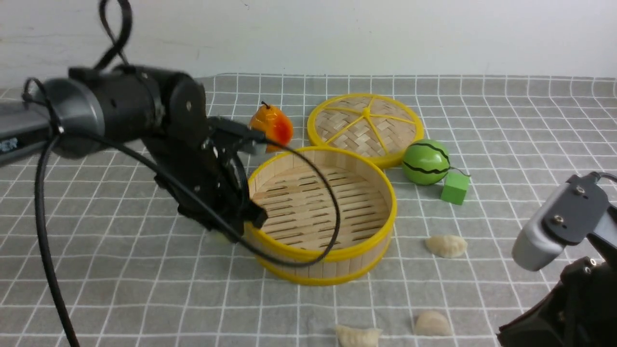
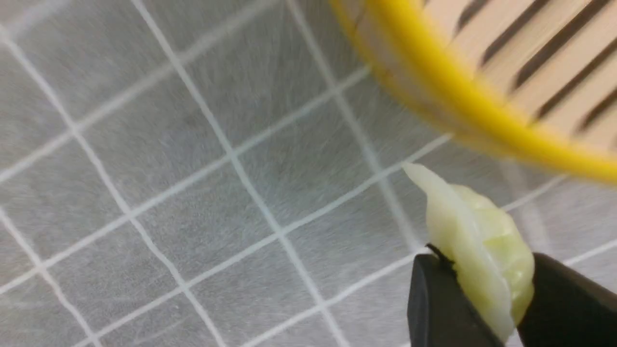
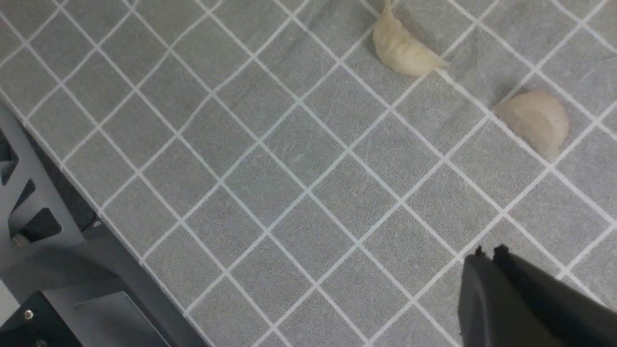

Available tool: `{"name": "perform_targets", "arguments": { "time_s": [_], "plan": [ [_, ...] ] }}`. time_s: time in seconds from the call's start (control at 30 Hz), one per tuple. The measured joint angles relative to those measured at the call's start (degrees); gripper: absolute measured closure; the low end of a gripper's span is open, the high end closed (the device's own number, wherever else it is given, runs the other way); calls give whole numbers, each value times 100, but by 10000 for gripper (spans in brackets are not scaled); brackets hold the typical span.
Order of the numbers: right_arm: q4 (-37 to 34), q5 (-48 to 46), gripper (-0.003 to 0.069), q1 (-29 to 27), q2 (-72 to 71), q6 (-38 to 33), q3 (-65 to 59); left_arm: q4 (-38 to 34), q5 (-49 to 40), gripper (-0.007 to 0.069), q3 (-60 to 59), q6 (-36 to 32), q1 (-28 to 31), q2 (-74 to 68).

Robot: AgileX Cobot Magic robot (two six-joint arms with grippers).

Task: Put the dumplings into the steamer on the table with the grey tablecloth.
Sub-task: 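Place the dumpling into the bamboo steamer basket with the left gripper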

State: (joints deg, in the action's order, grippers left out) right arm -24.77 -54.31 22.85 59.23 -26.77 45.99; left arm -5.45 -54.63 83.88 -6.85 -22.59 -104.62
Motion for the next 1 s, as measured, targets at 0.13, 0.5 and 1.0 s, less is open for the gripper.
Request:
{"name": "perform_targets", "arguments": {
  "time_s": [0.13,0.5,1.0],
  "plan": [
    [0,30,645,0,0,0,0,-371,-324,421,850,210,-180,55],
    [-27,112,628,0,0,0,5,-516,442,421,2233,1054,-917,-1448],
    [-35,-18,617,0,0,-7,11,446,206,232,3398,2156,-917,-2786]
  ]
}}
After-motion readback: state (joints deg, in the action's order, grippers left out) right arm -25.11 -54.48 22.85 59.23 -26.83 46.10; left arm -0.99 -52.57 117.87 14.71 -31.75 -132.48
